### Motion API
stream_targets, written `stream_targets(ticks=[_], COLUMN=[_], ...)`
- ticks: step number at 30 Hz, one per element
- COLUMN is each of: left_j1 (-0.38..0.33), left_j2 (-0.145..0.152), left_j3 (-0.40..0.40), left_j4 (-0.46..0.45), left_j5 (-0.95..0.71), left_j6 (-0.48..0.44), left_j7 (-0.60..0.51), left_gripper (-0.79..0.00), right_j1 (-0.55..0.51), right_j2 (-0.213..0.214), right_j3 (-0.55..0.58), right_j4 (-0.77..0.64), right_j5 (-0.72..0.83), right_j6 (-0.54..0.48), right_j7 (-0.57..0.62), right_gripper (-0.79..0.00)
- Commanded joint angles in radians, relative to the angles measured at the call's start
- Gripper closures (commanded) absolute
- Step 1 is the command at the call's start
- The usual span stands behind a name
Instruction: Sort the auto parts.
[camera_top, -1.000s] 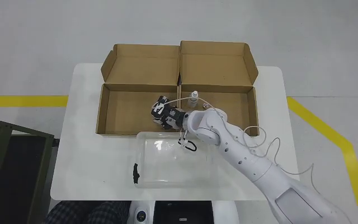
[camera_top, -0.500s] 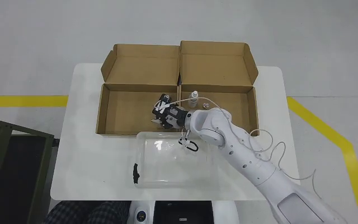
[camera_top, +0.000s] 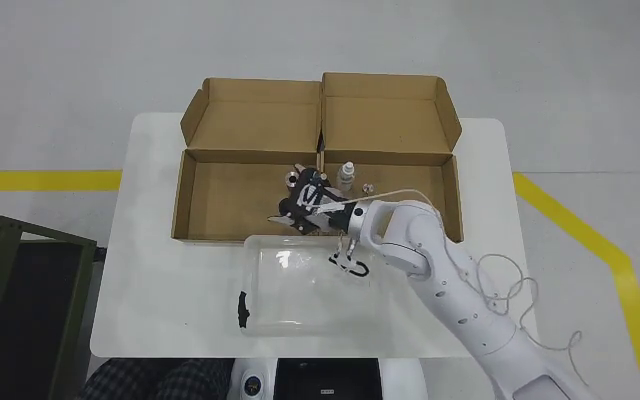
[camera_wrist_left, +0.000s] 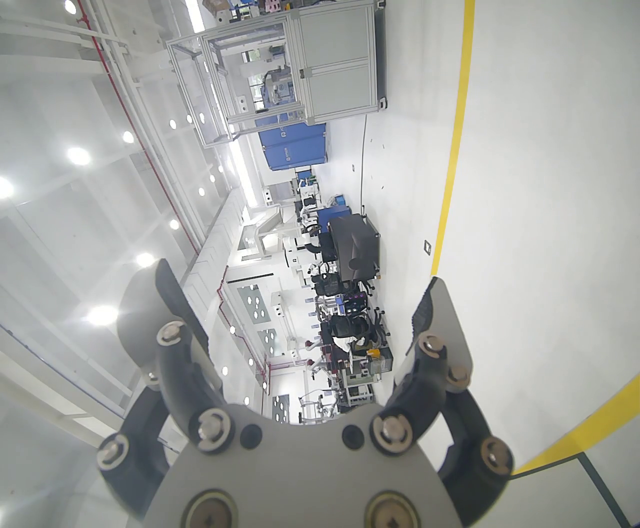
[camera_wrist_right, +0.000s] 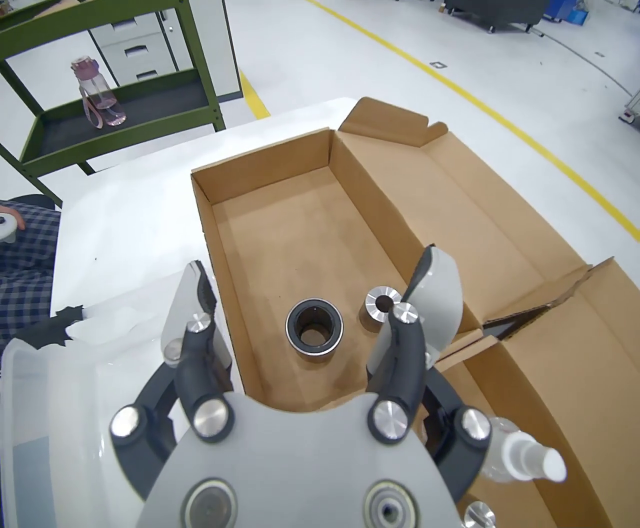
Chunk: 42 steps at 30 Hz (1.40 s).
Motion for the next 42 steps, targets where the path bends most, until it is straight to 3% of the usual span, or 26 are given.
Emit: stream_targets(ticks=[1, 8, 21, 31, 42], left_j1=[0.0, 0.0, 0.0, 0.0, 0.0], left_j2=[0.0, 0.0, 0.0, 0.0, 0.0], left_j3=[0.0, 0.0, 0.0, 0.0, 0.0], left_j4=[0.0, 0.0, 0.0, 0.0, 0.0], left_j5=[0.0, 0.0, 0.0, 0.0, 0.0], left_j6=[0.0, 0.0, 0.0, 0.0, 0.0], left_j7=[0.0, 0.0, 0.0, 0.0, 0.0], left_gripper=[-0.785, -0.785, -0.785, -0.785, -0.785], right_j1=[-0.043, -0.201, -0.461, -0.65, -0.794], right_j2=[0.011, 0.048, 0.091, 0.108, 0.115], right_j3=[0.038, 0.181, 0.425, 0.596, 0.683], right_j4=[-0.04, -0.161, -0.254, -0.286, -0.301], right_j5=[-0.02, -0.124, -0.192, -0.197, -0.203], right_j6=[-0.006, -0.019, 0.017, 0.084, 0.123], right_j7=[-0.026, -0.146, -0.326, -0.461, -0.583], right_gripper=[-0.65, -0.699, -0.785, -0.785, -0.785])
